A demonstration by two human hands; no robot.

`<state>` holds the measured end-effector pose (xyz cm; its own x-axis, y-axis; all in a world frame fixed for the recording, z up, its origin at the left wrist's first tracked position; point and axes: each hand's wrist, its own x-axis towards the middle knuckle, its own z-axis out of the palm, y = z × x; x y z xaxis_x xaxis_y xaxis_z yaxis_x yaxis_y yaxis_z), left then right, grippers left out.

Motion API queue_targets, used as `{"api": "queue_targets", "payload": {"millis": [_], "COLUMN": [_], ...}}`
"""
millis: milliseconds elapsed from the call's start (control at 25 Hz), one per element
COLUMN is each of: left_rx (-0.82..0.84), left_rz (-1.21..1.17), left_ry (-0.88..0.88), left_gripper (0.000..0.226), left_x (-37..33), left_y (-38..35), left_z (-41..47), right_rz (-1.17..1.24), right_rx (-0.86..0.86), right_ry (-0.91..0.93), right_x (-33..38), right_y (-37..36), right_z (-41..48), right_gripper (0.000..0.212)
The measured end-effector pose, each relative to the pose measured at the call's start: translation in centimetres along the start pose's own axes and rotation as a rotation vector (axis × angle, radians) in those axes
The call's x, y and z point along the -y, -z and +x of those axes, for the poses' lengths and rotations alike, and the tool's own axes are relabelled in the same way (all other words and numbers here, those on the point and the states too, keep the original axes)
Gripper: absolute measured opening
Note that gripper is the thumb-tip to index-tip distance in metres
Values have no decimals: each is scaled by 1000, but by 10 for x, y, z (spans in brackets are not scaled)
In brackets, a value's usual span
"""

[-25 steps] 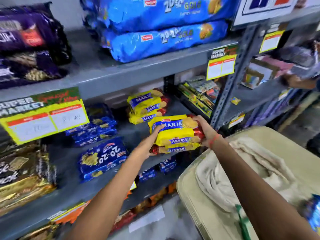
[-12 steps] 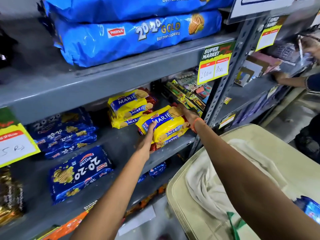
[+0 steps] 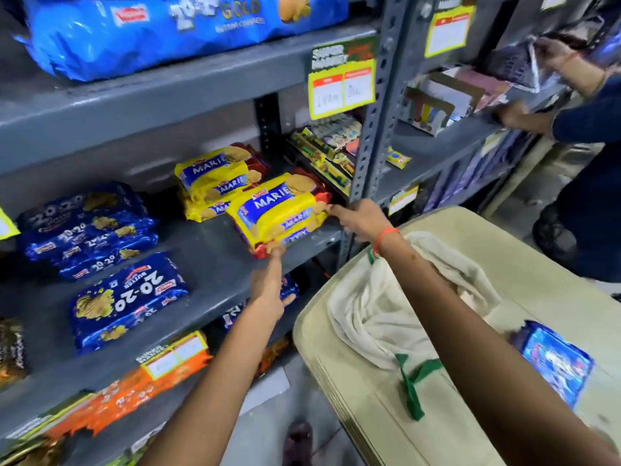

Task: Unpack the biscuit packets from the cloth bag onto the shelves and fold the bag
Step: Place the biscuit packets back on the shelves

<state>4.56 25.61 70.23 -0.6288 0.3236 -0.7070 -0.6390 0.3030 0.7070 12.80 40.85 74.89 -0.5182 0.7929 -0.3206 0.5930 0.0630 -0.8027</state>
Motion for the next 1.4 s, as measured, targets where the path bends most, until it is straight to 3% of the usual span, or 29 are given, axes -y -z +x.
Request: {"api": "queue_targets", "payload": {"millis": [80, 200, 280, 400, 480, 600, 640, 760, 840, 920, 1000, 1160, 1280, 1400], "left_rx": [34, 191, 318, 470, 545, 658, 665, 641, 600, 571, 578, 615, 643, 682], "left_rz": [15, 184, 311, 441, 507, 631, 665, 657, 597, 522, 477, 442, 417, 400], "left_ry": [34, 135, 192, 279, 340, 452, 476, 497, 457, 424, 415, 421, 370, 334], "left_gripper": [34, 24, 24, 24, 19, 30, 38, 65, 60, 45, 35, 56, 57, 40], "left_x": [33, 88, 122, 170, 198, 240, 253, 284, 294, 295, 295, 289, 268, 232], "left_y": [-17, -65, -100, -145, -170, -201, -208, -224, -231, -234, -230, -216, -205, -189], "left_z": [-20, -59, -83, -114, -129, -142, -142, -135, -126, -119, -114, -104, -96, -94], "right_rz": [132, 168, 194, 213, 150, 30, 21, -70, -124, -121, -132, 11, 131, 114], "right_rx": [107, 78, -39, -233, -372, -591, -628, -466, -256, -130, -108, -100, -64, 44], "right_ry": [-98, -250, -313, -371, -406, -427, -443, -508, -557, -604, -612, -679, -706, -677], "right_x": [-33, -110, -162, -231, -271, -320, -331, -357, -372, -381, -385, -389, -379, -335], "right_y": [21, 65, 91, 130, 156, 189, 197, 218, 225, 227, 228, 220, 215, 230], "right_z": [-28, -66, -88, -118, -136, -154, -154, -137, -122, -115, -112, -127, -136, -127], "right_gripper": [30, 38, 42, 25, 35, 24, 29, 63, 71, 73, 68, 50, 56, 72]}}
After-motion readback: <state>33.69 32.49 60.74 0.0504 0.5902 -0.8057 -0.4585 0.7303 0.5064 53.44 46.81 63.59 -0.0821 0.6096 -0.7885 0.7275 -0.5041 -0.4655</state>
